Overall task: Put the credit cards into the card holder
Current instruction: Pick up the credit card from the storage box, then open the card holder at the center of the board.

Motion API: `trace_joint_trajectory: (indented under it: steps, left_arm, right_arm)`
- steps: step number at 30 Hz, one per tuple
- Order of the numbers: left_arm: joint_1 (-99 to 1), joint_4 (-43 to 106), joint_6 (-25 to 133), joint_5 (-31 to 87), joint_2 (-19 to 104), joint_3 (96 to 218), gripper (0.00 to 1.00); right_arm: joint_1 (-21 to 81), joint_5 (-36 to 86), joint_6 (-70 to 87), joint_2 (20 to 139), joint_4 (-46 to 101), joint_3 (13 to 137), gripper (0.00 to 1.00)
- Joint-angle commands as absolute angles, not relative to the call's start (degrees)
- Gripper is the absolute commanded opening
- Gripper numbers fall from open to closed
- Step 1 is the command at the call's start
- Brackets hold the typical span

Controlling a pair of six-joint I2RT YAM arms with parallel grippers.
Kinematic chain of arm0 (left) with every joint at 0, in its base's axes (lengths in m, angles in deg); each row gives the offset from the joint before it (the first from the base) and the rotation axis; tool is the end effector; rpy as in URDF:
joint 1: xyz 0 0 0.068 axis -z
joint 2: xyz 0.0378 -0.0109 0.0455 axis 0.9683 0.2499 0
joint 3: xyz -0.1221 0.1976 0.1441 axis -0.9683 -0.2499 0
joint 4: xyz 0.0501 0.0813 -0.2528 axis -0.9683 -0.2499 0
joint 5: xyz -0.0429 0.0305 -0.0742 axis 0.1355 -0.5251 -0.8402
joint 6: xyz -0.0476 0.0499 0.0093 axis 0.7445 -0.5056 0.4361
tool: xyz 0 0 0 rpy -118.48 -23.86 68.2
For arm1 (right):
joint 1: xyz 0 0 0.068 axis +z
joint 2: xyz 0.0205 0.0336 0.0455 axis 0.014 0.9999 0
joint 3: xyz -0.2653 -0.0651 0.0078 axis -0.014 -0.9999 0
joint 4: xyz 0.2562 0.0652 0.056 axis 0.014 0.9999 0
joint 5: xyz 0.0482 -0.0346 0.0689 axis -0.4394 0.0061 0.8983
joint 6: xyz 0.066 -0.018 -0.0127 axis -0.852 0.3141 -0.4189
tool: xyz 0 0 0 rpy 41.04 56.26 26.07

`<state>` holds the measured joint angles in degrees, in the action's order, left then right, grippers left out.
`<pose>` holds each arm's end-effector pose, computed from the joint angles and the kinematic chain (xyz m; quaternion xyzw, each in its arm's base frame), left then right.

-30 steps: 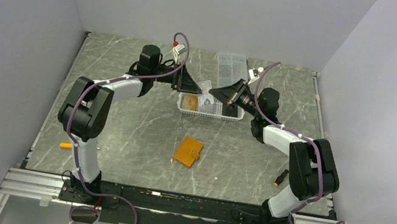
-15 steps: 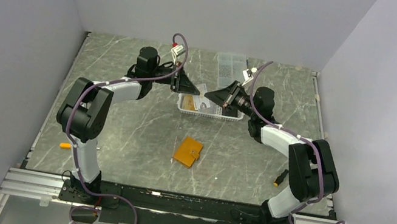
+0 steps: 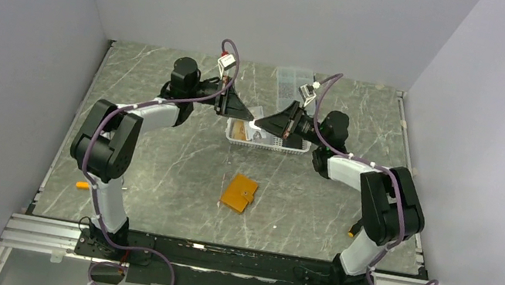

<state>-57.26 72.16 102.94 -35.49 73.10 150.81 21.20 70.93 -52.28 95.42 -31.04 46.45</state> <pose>0.3799 -0.1821 0.2535 0.1945 0.6744 -0.6852 0.1944 0.3303 0.1712 0.2354 -0.0766 0.6722 0.6804 0.2817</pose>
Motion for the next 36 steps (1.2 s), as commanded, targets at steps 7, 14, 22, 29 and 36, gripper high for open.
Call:
trace_joint_trajectory:
  steps: [7, 14, 22, 29, 36]
  left_arm:
    - [-57.1, 69.7, 99.1, -38.4, 68.3, 151.7, 0.01]
    - [-57.6, 66.3, 96.7, -39.8, 64.6, 149.4, 0.33]
    - [-57.8, 64.6, 94.0, -42.0, 58.5, 146.0, 0.48]
    - [-57.5, 34.6, 73.2, -34.7, 57.0, 147.7, 0.47]
    - [-50.5, 4.8, 37.5, -10.8, 57.4, 147.5, 0.48]
  right_arm:
    - [22.0, 77.0, -46.6, 92.6, -23.5, 53.0, 0.0]
    - [21.2, 68.9, -38.3, 86.4, -12.7, 51.9, 0.0]
    - [19.9, 63.6, -36.6, 84.2, -8.3, 51.2, 0.0]
    - [19.3, 62.8, -33.9, 80.9, -3.9, 49.7, 0.0]
    - [26.4, 50.4, -22.6, 73.9, 18.2, 44.2, 0.0]
